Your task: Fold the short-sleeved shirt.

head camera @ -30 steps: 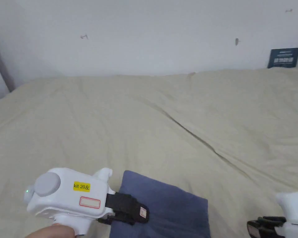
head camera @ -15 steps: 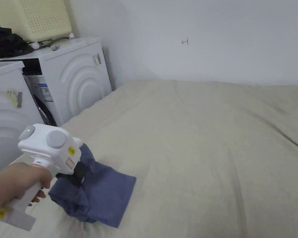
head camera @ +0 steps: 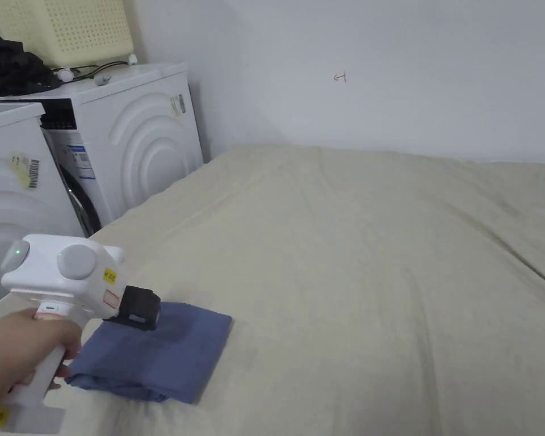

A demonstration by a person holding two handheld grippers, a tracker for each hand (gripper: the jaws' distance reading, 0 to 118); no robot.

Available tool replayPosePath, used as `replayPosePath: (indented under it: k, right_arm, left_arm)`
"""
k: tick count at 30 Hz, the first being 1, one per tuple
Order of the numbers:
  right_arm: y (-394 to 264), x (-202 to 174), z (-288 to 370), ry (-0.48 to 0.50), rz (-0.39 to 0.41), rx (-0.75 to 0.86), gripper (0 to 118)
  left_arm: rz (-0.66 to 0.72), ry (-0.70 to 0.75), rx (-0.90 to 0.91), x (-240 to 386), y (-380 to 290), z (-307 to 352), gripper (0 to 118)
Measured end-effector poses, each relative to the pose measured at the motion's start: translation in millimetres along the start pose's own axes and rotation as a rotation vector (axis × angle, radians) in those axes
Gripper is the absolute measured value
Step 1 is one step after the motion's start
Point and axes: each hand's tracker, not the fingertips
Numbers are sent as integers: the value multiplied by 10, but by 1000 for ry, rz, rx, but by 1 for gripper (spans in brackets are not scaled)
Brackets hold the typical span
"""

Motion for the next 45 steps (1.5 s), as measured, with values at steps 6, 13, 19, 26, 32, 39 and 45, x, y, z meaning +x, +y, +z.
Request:
replayPosePath:
  k: [6, 13, 19, 26, 32, 39, 45]
  right_arm:
    - [21, 168, 267, -49, -15, 71, 0]
    - [49, 313, 829, -103, -66, 277, 0]
    - [-36, 60, 1506, -248, 107, 725, 0]
    - [-327, -107, 1676, -448, 203, 1095, 0]
    - [-424, 94, 1438, -482, 108, 1008, 0]
    - [-459, 149, 1572, -466, 94, 1020, 81]
    - [-379, 114, 1639, -527, 136, 1025, 109]
  left_arm:
    - [-133, -270, 200, 1369, -446, 236, 0]
    - [-87, -589, 539, 2681, -855, 991, 0]
    - [-169, -508, 974, 3112, -1394, 1816, 0]
    - [-61, -311, 1201, 3238, -1996, 2116, 0]
    - [-63, -201, 1201, 3350, -2237, 2032, 0]
    - [-19, -203, 1193, 3283, -2217, 2080, 45]
    - [-27, -192, 1208, 3249, -2146, 2122, 118]
